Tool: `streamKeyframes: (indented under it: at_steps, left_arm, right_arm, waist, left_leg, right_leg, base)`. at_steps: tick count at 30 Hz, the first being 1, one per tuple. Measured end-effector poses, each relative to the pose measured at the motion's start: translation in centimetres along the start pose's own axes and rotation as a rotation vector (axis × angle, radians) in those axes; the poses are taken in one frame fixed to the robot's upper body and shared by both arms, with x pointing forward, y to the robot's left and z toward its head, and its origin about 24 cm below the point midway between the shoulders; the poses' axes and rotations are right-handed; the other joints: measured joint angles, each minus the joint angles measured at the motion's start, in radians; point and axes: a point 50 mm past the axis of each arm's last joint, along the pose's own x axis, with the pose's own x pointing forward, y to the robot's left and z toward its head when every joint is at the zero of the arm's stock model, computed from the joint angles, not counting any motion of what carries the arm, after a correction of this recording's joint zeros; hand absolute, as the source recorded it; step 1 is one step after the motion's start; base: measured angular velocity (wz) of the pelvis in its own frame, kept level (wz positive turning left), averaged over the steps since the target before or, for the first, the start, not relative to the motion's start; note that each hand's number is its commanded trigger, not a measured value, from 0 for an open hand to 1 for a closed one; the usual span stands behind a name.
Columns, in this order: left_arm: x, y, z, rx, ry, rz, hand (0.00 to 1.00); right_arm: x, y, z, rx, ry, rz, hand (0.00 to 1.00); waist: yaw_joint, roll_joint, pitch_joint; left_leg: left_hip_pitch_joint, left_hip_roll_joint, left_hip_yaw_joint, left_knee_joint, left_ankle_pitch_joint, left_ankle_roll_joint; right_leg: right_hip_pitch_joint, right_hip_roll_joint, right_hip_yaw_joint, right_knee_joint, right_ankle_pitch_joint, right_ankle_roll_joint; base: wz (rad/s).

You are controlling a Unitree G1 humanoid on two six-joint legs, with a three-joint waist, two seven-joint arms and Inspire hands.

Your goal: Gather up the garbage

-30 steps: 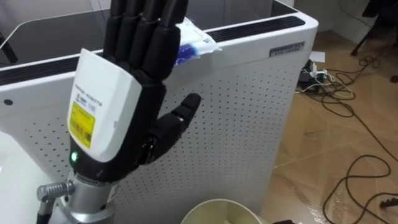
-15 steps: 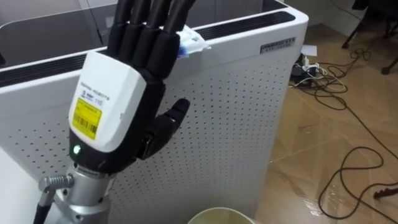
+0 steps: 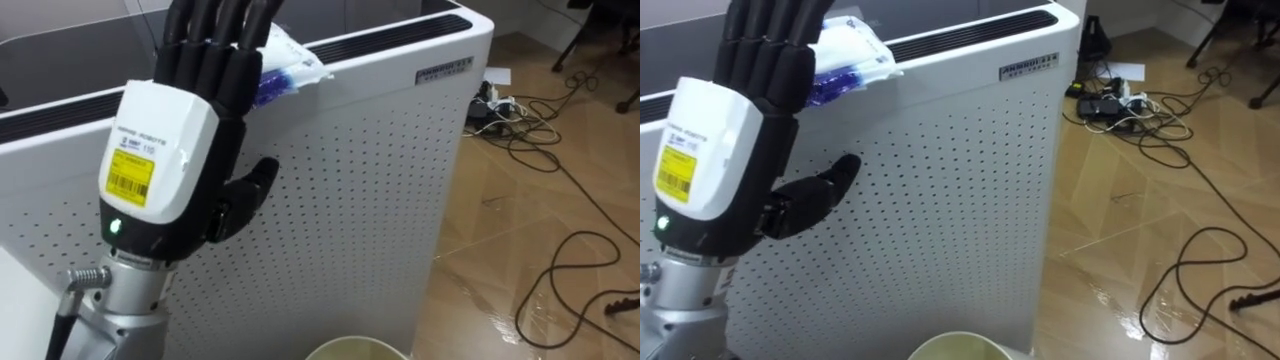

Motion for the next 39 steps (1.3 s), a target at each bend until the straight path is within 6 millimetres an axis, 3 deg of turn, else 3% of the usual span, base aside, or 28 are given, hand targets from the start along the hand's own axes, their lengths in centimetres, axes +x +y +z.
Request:
streamKeyframes:
  at_steps: [12, 25, 33, 38, 39]
  left_arm:
    - [0.7, 0.0, -1.0, 0.048, -0.016, -0.042, 0.0]
    - [1.5, -0.1, -1.2, 0.035, -0.001, -0.12, 0.0]
    - [1.1, -1.2, -2.1, 0.005, 0.053, -0.21, 0.0]
    - [0.8, -2.1, -2.5, -0.008, 0.082, -0.274, 0.0]
    - [0.8, -2.1, -2.6, -0.005, 0.089, -0.287, 0.36]
  right_arm:
    - [-0.1, -0.5, 1.2, -0.068, -0.03, 0.0, 1.0]
    - [-0.1, -0.4, 1.3, -0.071, -0.024, 0.015, 1.0]
    - [-0.1, -0.4, 1.1, -0.118, 0.015, 0.018, 1.0]
    - [0.0, -0.5, 1.0, -0.119, 0.041, 0.018, 1.0]
    - [0.0, -0.4, 0.9, -0.119, 0.048, 0.019, 1.0]
  waist:
    - [0.0, 0.019, -0.0008]
    - [-0.004, 0.023, -0.0003]
    - [-0.006, 0.038, 0.0094]
    - [-0.007, 0.039, 0.0099]
    - [-0.008, 0.041, 0.008]
  left_leg:
    - [-0.002, 0.008, 0.016, 0.003, 0.001, -0.002]
    - [0.004, 0.008, 0.017, 0.003, 0.002, -0.003]
    - [0.013, 0.009, 0.018, -0.005, 0.003, -0.005]
    - [0.009, 0.009, 0.019, -0.004, 0.009, -0.007]
    - [0.009, 0.009, 0.019, -0.004, 0.009, -0.008]
  right_leg:
    - [-0.008, 0.007, 0.013, 0.002, 0.012, -0.004]
    - [0.0, 0.008, 0.016, 0.002, 0.012, -0.005]
    - [0.004, 0.009, 0.015, 0.011, 0.013, -0.004]
    - [0.0, 0.009, 0.014, 0.019, 0.014, -0.006]
    - [0.0, 0.009, 0.013, 0.02, 0.014, -0.007]
  base:
    - [-0.04]
    - [0.0]
    - [0.0]
    - [0.0]
    - [0.0]
